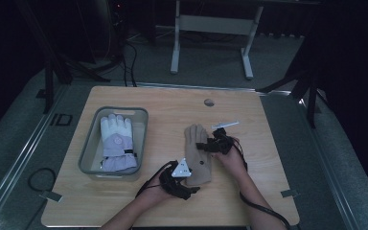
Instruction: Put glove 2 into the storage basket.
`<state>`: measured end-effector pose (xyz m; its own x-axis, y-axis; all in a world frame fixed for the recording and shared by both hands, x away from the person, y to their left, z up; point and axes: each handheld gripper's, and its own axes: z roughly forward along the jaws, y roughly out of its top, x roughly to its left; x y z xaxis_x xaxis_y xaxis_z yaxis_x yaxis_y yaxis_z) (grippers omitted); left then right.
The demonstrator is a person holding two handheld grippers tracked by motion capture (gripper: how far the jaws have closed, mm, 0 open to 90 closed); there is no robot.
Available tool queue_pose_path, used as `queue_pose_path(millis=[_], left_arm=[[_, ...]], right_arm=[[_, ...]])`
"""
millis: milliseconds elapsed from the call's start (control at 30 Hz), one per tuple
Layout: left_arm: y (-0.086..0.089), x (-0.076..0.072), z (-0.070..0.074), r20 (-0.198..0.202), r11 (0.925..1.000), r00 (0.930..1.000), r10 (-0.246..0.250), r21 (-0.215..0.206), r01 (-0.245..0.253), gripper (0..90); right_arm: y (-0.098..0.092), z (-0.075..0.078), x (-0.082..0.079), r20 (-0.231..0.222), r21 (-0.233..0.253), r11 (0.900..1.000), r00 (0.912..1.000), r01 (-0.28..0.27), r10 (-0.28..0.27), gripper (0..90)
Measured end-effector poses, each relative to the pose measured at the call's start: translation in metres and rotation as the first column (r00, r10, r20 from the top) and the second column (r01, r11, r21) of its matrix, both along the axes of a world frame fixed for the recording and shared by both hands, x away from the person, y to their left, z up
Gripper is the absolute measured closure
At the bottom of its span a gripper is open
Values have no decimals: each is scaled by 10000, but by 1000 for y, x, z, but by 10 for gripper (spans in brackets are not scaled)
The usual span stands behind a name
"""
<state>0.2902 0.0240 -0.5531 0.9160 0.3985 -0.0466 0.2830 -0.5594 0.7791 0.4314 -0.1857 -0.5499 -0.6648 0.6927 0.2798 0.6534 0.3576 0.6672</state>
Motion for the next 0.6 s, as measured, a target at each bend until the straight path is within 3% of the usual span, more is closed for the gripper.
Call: queue_pose_path(millis=[100,167,267,333,367,467,600], left_arm=[[-2,2,-2,64,9998,10000,-30,212,29,285],[-4,2,-2,47,9994,10000,-12,332,10,296],[-7,2,-1,168,9989,9998,-57,472,49,297],[-9,3,0,191,9971,9998,-81,755,66,305],[-10,3,-1,197,9964,9998,-34,843,17,317],[-12,3,-1,340,9942,9994,-6,1071,-30,330],[-16,2,-1,772,9873,9970,30,1581,-152,402]], right_arm=[[0,-1,-3,-140,144,9995,9995,-280,282,610],[1,0,-6,69,37,9995,9995,-323,323,661],[4,1,-13,701,-280,9994,9972,-226,245,695],[8,2,-20,1672,-790,9963,9848,-339,467,704],[9,1,-22,1798,-827,9961,9827,-293,438,705],[7,0,-21,1603,-612,9979,9866,-200,296,704],[9,2,-20,1522,-756,9970,9880,-167,281,703]])
